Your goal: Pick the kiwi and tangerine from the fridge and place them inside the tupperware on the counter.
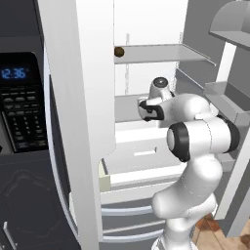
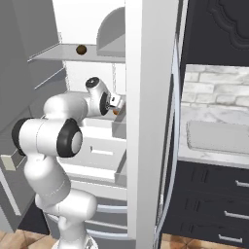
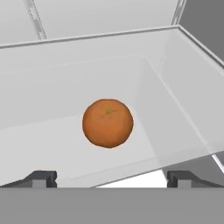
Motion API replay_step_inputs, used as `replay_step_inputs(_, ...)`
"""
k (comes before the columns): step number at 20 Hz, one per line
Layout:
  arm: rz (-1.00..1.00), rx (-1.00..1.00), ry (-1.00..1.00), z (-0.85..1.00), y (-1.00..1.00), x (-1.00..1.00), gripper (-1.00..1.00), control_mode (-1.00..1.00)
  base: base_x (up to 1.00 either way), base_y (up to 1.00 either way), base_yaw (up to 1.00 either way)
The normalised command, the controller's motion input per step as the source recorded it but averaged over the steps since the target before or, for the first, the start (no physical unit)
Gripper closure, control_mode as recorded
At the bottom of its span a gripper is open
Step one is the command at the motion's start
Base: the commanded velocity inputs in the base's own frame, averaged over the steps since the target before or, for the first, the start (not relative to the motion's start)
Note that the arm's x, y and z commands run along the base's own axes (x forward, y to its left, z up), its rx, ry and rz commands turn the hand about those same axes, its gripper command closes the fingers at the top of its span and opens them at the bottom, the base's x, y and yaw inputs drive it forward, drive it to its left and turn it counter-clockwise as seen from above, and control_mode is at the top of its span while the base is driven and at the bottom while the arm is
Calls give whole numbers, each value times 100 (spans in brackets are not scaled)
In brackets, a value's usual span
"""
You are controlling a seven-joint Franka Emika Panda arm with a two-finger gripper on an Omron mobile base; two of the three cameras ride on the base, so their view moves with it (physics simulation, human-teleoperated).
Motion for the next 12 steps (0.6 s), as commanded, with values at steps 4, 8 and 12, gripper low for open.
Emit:
replay_step_inputs(4, 0, 0, 4, -16, 0, 25, -100, -100, 0, 0, 0)
replay_step_inputs(8, 0, 0, 3, -14, 0, 25, -100, -100, 0, 0, 0)
replay_step_inputs(12, 0, 0, 3, -16, -5, 31, -100, -100, 0, 0, 0)
